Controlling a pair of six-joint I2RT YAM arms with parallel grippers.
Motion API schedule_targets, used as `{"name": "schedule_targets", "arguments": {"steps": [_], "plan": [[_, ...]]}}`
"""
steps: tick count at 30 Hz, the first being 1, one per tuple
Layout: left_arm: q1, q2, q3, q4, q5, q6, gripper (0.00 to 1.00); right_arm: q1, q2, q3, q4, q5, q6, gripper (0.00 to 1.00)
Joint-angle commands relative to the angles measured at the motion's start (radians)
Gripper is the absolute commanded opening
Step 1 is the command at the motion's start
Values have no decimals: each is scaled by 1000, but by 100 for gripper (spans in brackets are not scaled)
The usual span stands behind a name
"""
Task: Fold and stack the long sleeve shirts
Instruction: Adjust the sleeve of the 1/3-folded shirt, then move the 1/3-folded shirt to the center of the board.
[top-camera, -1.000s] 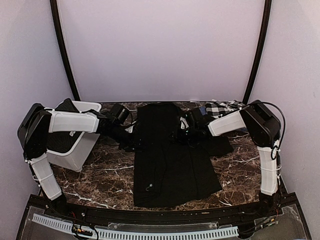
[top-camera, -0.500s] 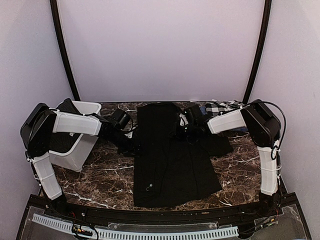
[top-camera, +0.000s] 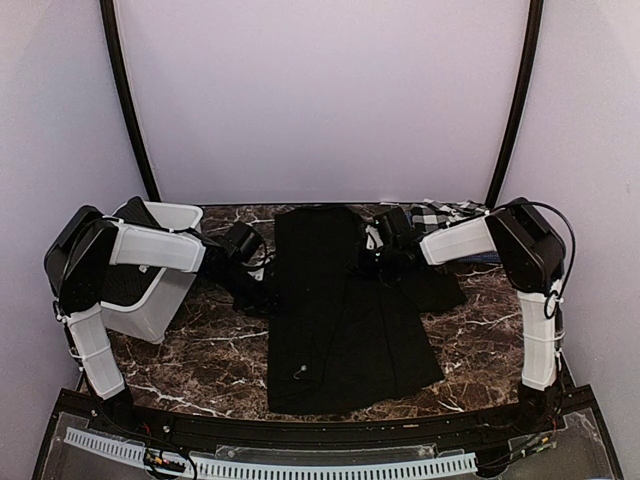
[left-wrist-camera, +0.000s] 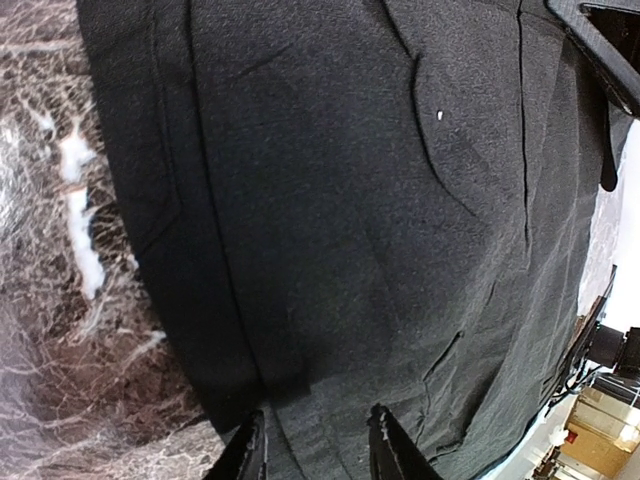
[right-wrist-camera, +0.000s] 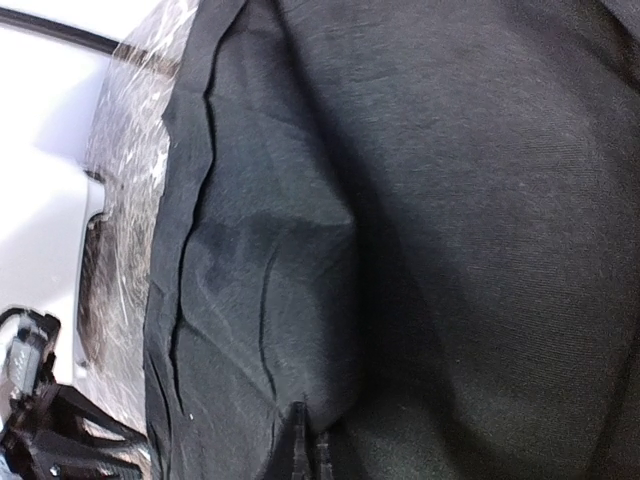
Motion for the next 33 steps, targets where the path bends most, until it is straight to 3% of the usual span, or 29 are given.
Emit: {"name": "schedule_targets", "arguments": {"steps": [1, 3, 6, 16, 26, 33], "plan": [[-6, -27, 30, -48, -23, 21, 34, -3, -52, -6, -8, -3, -34, 12], [-6, -43, 57, -60, -31, 29, 34, 1, -68, 3, -36, 8, -57, 24], [-6, -61, 100, -62, -32, 37, 34, 11, -94, 18, -84, 36, -94, 33], [-55, 26, 185, 66, 24, -3, 33, 16, -242, -3, -226, 213, -212, 40], [-75, 119, 143, 195, 121, -57, 33, -6, -425, -64, -280, 393, -301, 61], [-66, 162, 136, 130, 29, -48, 33, -20, -494, -118, -290, 438, -313, 70]]}}
